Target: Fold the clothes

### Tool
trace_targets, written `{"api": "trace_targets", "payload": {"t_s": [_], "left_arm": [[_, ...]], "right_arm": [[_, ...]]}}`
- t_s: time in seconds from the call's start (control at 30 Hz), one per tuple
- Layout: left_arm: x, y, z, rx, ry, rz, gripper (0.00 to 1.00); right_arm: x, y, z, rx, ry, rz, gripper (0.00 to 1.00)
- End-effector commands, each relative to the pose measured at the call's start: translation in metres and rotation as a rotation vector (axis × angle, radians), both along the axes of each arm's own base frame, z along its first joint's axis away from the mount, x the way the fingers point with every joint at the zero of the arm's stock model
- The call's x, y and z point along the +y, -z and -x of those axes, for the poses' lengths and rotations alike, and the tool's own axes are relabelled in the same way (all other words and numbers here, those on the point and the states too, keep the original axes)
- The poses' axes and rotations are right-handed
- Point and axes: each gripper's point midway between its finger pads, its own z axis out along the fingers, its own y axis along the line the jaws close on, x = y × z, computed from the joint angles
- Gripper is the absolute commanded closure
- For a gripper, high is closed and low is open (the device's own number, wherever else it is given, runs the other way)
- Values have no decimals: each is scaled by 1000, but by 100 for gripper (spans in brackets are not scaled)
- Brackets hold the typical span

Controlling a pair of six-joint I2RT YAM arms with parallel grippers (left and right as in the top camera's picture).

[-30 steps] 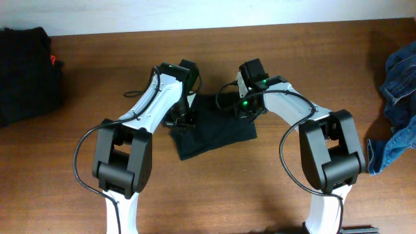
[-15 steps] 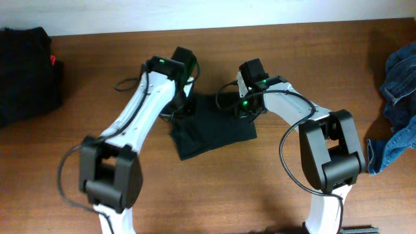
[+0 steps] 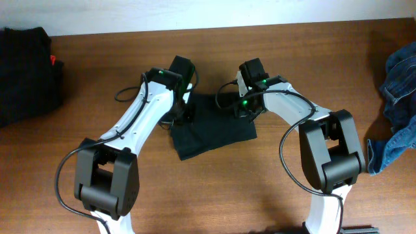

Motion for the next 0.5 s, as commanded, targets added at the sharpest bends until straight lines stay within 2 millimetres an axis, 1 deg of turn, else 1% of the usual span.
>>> {"api": "trace_targets", "payload": {"t_s": [0.0,0.03,0.1,0.17,0.2,0.23,0.33,0.4,0.47], "left_arm": [[7,2,-19,-79,-18,-41,85],[6,0,-29,-122,-5,-41,71],[0,-3,-44,-191,87,-31,51],[-4,-6,-54,-239,206,-37,34],[-4,-7,-57,-256,262,-48,28],[-2,-8,-59,-266,293,-67,25],[7,-7,-64,-279,363,-143,24],[9,-4,-67,-285,413,-168,25],[7,1,-70,-288,468,-179,31]], "right_arm": [[-3,7,2,13,9,11,96],[-3,7,2,13,9,11,96],[-3,7,2,13,9,11,96],[-3,7,2,14,9,11,96],[-4,7,3,17,9,12,96],[-4,7,4,20,9,13,96],[-4,8,5,28,9,15,96],[-4,8,6,28,9,15,96],[-5,7,5,28,10,14,96]]}}
